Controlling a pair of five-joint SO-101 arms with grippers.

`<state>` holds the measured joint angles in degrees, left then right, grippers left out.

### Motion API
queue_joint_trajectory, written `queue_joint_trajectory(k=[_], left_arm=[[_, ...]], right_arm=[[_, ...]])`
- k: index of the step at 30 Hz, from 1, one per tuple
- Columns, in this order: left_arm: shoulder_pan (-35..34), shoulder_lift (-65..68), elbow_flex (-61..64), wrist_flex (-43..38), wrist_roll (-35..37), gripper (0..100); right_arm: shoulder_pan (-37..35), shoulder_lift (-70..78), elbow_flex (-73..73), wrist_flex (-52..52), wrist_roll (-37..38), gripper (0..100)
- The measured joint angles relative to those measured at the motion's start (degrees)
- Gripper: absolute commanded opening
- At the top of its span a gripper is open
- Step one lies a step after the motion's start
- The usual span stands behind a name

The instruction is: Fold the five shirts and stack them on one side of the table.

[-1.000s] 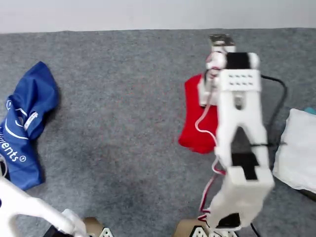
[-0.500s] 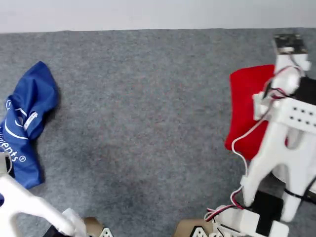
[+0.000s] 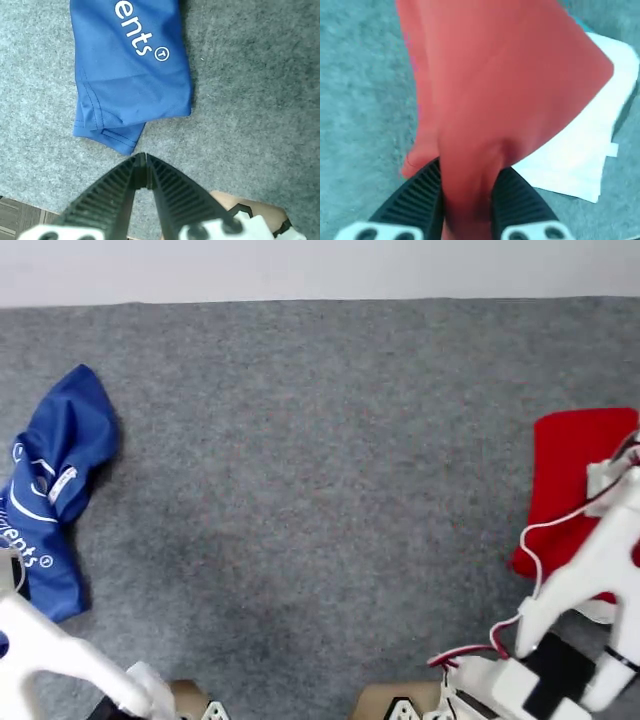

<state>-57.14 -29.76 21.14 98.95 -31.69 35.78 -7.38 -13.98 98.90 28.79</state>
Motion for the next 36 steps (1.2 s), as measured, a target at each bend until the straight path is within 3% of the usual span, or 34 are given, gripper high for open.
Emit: queue_joint_trajectory(k=[18,27,29,34,36], left_arm=[[0.0,0.0,0.0,0.0,0.0,1],[0.0,0.0,0.0,0.0,0.0,1],[0.0,0.0,0.0,0.0,0.4,1],[0.0,0.0,0.0,0.0,1.4,1],[0.0,0.0,0.0,0.0,1.4,1]], right_arm=[[11.8,12.6,0.0,-12.5,4.4,0.8],[15.4,14.6,0.1,-21.1,11.6,1.4],[15.7,14.6,0.1,-21.3,13.3,6.6],[17.1,14.6,0.1,-21.3,14.4,32.4],[18.0,14.6,0.1,-21.3,14.4,36.3]])
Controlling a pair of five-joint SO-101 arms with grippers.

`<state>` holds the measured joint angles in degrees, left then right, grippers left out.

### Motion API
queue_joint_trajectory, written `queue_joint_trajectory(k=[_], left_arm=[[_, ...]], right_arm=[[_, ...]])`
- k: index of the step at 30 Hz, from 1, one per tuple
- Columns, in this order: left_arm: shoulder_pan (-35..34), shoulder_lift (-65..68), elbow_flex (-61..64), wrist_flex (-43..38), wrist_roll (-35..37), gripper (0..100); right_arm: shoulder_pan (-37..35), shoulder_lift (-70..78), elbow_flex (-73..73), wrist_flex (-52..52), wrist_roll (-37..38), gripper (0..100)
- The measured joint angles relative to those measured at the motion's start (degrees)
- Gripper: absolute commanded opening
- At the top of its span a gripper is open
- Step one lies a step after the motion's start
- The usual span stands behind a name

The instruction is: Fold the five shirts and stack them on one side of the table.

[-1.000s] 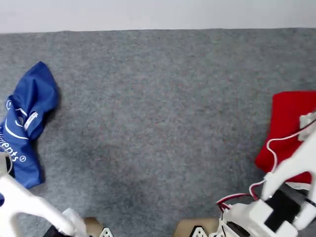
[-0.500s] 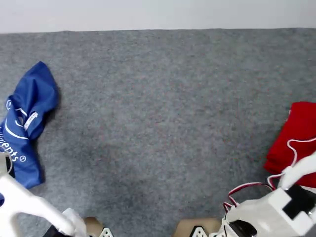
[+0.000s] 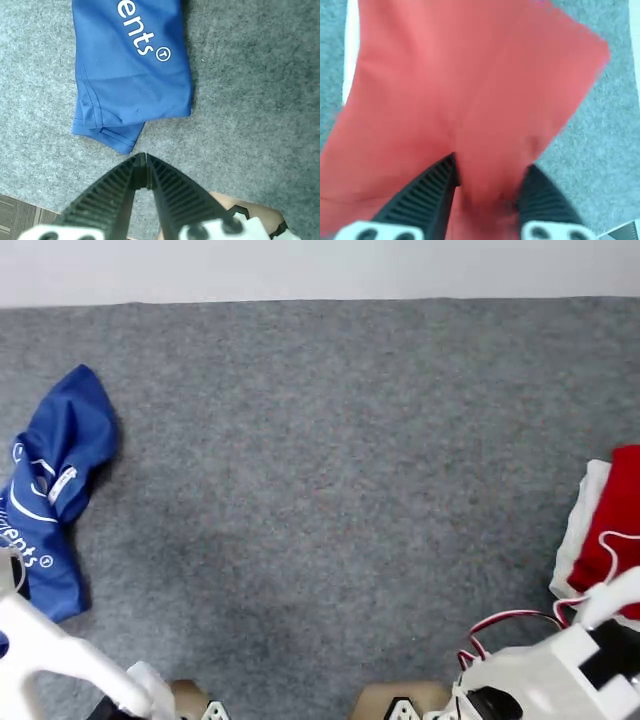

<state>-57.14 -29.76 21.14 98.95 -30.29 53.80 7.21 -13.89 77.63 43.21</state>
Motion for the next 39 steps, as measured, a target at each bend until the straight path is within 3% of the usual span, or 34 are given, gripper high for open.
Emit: queue_joint_trajectory(k=[8,11,14,22,39], left_arm=[[0.0,0.0,0.0,-0.2,0.0,1],[0.0,0.0,0.0,-0.2,0.0,1],[0.0,0.0,0.0,-0.2,0.0,1],[0.0,0.0,0.0,-0.2,0.0,1],[0.0,0.0,2.1,-0.3,0.0,1]], right_arm=[[0.7,-3.2,0.0,0.0,-2.4,27.4],[-0.4,-6.2,0.0,1.1,-3.6,17.3],[-4.0,-6.8,0.0,6.1,-4.0,0.6],[-12.1,-5.5,-0.1,16.6,-4.2,0.9],[-12.7,7.4,8.4,22.5,-4.2,0.9]])
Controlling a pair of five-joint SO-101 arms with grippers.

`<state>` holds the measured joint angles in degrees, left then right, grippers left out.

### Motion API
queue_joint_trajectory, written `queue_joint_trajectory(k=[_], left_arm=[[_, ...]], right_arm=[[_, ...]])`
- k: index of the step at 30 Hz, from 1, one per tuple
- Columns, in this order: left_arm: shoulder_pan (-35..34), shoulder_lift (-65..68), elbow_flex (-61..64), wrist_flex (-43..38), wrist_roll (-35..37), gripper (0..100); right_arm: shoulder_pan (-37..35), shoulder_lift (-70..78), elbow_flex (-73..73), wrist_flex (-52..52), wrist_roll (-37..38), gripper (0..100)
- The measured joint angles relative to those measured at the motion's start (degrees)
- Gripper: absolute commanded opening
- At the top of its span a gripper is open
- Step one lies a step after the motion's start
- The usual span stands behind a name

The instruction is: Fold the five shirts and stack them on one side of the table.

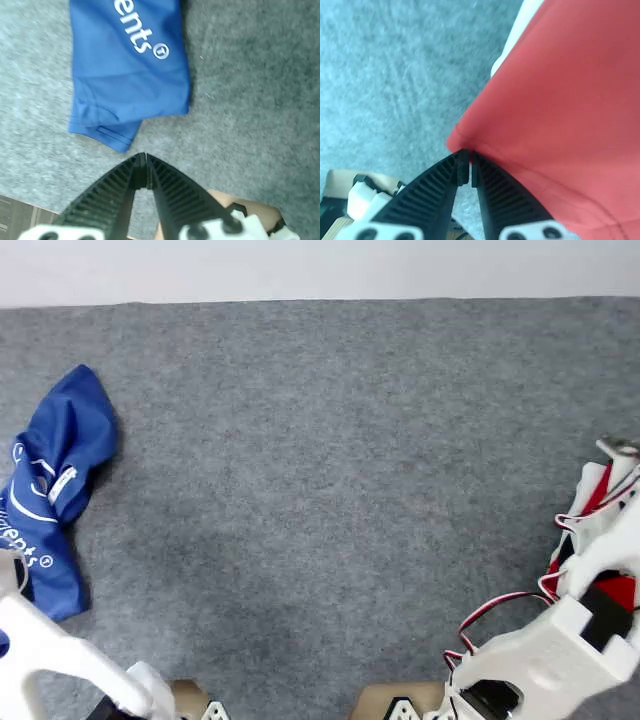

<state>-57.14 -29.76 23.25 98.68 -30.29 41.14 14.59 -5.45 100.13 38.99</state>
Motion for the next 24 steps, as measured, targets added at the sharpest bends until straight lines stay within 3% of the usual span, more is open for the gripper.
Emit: queue_joint_trajectory(k=[13,20,24], left_arm=[[0.9,0.0,2.0,-1.6,0.1,1],[0.9,0.0,-0.3,-0.5,0.1,1],[1.4,0.0,-8.0,0.2,0.0,11]], right_arm=[[3.6,-20.7,-7.4,0.1,0.0,0.9],[4.5,-24.6,-7.0,0.2,0.0,0.9],[4.5,-26.5,-2.6,0.2,0.0,0.9]])
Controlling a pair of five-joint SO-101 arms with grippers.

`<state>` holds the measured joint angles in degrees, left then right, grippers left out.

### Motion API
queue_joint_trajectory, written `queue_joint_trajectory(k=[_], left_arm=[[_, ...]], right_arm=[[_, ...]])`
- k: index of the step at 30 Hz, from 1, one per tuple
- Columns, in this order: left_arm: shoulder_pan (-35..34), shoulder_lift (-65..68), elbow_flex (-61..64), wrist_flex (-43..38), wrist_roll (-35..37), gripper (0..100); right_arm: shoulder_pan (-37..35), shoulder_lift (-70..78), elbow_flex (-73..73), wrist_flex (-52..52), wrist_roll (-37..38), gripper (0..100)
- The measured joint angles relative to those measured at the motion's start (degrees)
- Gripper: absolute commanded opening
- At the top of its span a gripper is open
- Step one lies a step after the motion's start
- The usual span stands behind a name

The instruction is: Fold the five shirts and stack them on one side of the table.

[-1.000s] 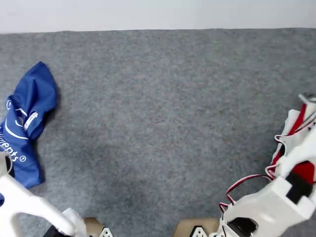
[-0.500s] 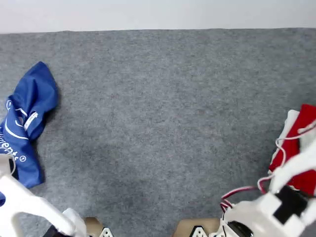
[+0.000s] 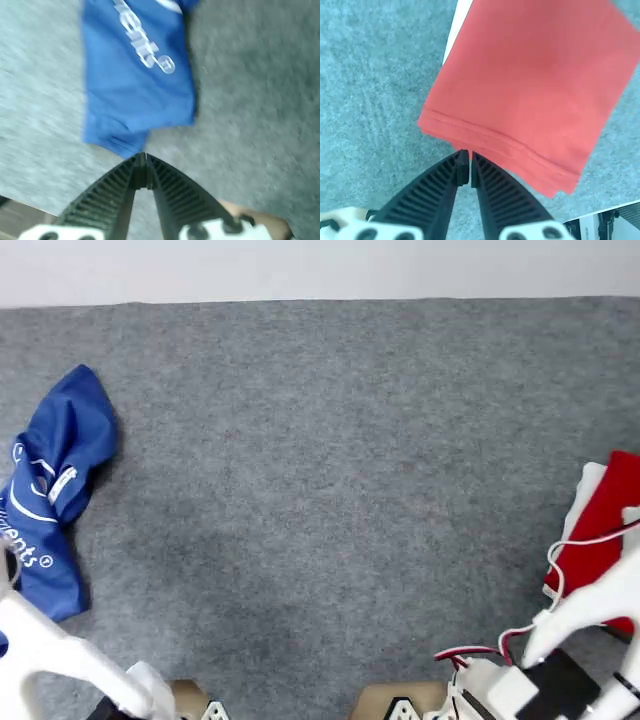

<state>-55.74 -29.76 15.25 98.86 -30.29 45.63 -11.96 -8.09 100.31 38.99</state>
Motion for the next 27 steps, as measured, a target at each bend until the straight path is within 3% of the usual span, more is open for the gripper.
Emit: queue_joint_trajectory(k=[5,9,19,27], left_arm=[[3.8,-0.1,-1.9,0.3,-2.5,17],[4.4,1.6,-0.5,0.3,-10.5,17],[3.3,22.0,0.6,-2.4,-28.7,17],[2.5,33.6,-0.5,-10.7,-33.8,19]], right_arm=[[-1.8,-5.4,7.2,0.0,0.0,0.9],[-6.6,-11.9,13.3,0.1,0.0,0.9],[-15.6,-24.3,27.5,0.1,0.0,0.9],[-15.9,-26.1,29.9,0.1,-4.9,0.9]])
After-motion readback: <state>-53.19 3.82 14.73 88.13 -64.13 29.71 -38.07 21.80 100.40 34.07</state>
